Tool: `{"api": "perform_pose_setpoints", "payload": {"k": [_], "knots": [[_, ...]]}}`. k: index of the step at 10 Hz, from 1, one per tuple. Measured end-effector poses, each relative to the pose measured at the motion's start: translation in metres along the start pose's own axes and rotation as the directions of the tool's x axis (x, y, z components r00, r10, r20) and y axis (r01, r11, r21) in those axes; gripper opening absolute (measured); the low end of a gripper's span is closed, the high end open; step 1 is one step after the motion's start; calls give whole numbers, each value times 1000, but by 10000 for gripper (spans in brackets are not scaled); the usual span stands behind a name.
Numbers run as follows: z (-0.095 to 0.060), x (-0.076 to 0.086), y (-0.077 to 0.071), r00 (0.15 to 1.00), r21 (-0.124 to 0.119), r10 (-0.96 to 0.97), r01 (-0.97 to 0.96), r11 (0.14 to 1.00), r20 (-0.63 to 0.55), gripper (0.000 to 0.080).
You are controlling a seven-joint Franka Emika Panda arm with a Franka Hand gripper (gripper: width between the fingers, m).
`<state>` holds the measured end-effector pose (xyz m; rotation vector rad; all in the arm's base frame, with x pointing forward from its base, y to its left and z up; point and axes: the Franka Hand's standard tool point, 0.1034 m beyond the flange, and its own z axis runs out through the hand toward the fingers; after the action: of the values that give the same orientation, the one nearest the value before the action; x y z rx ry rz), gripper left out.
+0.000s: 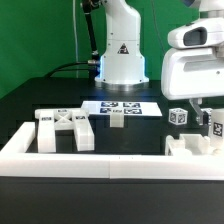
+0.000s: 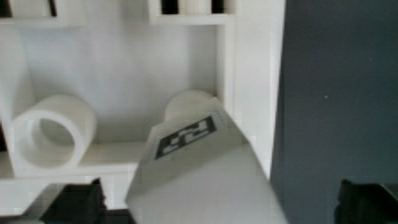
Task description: Assemble chair
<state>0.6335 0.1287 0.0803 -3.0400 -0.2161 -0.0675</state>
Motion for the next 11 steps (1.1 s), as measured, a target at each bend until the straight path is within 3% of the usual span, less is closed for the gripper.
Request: {"api": "perform_pose_setpoints", "payload": {"k": [1, 3, 4, 6, 8, 11], "knots": [[0, 0, 1, 993, -9, -121, 121, 993, 2, 649], [1, 0, 2, 997, -10, -77, 77, 997, 2, 351], [1, 0, 3, 997, -10, -77, 77, 997, 2, 290], [1, 0, 3, 999, -10, -48, 48, 999, 2, 290], [1, 0, 3, 969, -3, 249, -249, 969, 0, 290], [2, 1, 4, 861, 5, 508, -508, 861, 1, 291]]}}
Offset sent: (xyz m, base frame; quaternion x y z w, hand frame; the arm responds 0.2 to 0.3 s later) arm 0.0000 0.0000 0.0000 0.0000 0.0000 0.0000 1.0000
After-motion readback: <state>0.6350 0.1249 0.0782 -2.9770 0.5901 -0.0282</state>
